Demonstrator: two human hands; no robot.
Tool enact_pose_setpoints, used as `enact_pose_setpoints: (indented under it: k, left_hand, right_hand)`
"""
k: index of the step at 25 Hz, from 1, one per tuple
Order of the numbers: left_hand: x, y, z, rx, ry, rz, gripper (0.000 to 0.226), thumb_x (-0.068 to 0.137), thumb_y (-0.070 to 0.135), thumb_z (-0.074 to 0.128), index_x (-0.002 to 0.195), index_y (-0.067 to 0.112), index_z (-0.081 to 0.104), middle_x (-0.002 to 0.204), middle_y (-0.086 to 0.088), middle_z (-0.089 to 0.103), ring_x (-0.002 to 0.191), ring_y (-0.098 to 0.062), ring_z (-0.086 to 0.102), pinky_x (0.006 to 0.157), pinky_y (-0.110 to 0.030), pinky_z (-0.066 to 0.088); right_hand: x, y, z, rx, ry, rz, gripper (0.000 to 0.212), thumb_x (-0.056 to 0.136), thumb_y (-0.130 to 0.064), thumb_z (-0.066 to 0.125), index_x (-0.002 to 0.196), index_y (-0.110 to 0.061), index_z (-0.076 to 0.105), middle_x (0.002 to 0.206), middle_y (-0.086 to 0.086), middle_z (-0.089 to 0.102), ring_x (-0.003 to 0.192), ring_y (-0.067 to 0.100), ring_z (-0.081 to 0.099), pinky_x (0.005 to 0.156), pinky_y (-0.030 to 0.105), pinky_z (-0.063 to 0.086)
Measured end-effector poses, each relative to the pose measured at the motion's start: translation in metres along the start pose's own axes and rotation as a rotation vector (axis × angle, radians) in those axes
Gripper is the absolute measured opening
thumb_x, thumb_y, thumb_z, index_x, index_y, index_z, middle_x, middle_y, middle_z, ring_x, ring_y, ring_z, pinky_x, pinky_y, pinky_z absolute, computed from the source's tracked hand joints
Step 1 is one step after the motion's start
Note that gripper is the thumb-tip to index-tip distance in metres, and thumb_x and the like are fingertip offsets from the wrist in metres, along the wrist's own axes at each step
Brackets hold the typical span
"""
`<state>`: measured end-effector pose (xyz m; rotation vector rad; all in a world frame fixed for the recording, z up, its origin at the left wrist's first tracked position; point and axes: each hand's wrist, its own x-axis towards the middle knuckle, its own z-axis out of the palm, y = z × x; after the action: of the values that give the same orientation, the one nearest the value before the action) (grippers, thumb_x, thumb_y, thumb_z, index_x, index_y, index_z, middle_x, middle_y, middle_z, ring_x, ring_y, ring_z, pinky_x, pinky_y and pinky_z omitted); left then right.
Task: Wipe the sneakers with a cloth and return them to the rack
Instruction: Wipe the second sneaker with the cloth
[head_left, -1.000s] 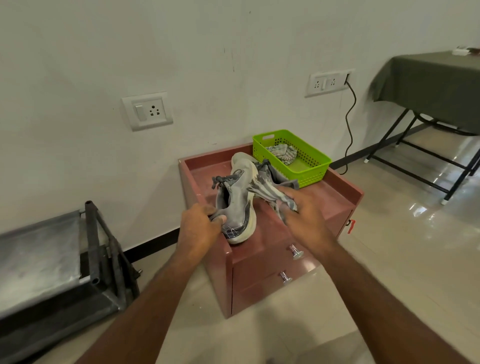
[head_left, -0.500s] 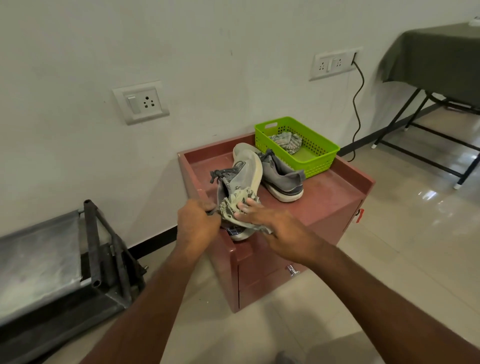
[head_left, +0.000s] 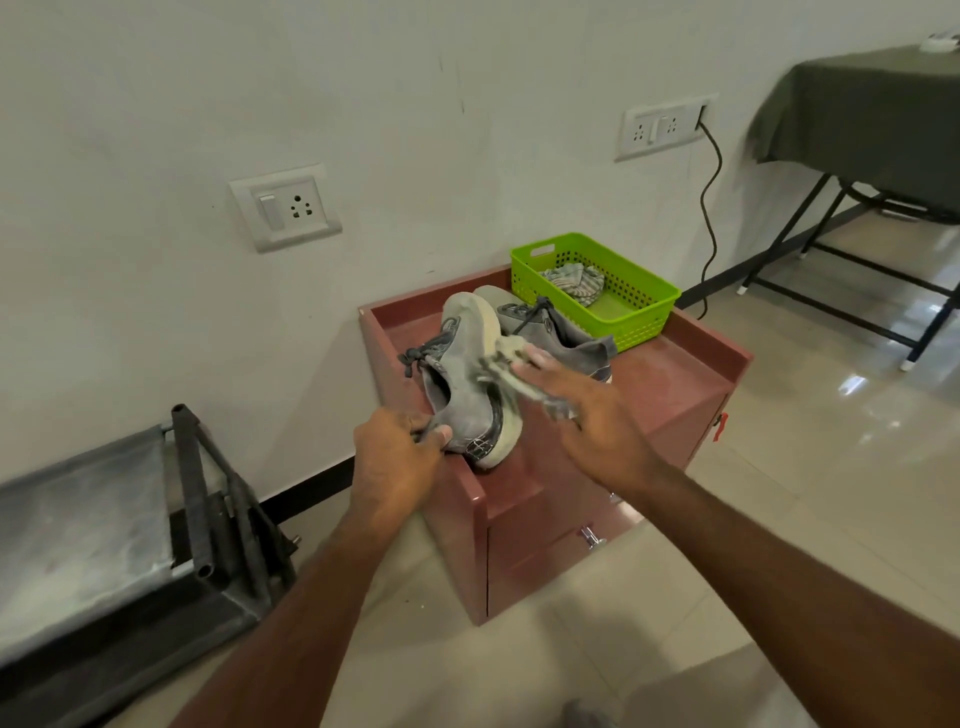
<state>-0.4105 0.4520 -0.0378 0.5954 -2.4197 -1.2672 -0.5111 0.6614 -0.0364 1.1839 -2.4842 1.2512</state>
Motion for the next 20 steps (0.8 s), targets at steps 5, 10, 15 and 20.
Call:
enact_pose_setpoints:
  k: [5,10,15,20]
  left_hand:
    - [-0.003,0.007,0.003,0.116,0.025,0.061,0.031,0.084,0.011,0.069,0.058,-0.002,0.058,0.050,-0.005,0.045,0.048,-0.017,0.036,0.047,-0.026,0.033]
    - [-0.003,0.012,0.000,0.128,0.025,0.055,0.026,0.086,0.009,0.070,0.061,0.001,0.066,0.051,-0.006,0.055,0.044,-0.014,0.039,0.040,-0.015,0.030]
    - [-0.008,0.012,0.001,0.128,0.023,0.043,0.043,0.087,0.013,0.071,0.051,0.003,0.051,0.047,-0.001,0.041,0.044,-0.014,0.031,0.042,-0.017,0.027]
    - [-0.004,0.012,0.002,0.116,0.018,0.045,0.027,0.088,0.012,0.071,0.062,0.005,0.070,0.051,-0.007,0.059,0.043,-0.013,0.040,0.039,-0.016,0.031]
  right_hand:
    - [0.010,0.011,0.030,-0.055,-0.059,0.021,0.049,0.085,0.004,0.052,0.128,-0.013,0.065,0.140,0.010,0.057,0.137,0.023,0.048,0.114,0.017,0.028]
    - [-0.001,-0.006,0.023,-0.028,-0.110,-0.103,0.058,0.083,0.005,0.041,0.135,-0.014,0.060,0.148,0.006,0.050,0.143,0.018,0.038,0.118,0.023,0.027]
    - [0.011,0.000,0.022,-0.082,0.096,0.231,0.053,0.082,0.011,0.052,0.129,-0.010,0.065,0.131,0.010,0.064,0.128,0.022,0.057,0.104,0.006,0.029]
    - [-0.009,-0.015,0.031,-0.086,-0.064,-0.085,0.056,0.084,0.006,0.047,0.135,-0.015,0.061,0.145,0.007,0.053,0.139,0.017,0.044,0.117,0.021,0.027]
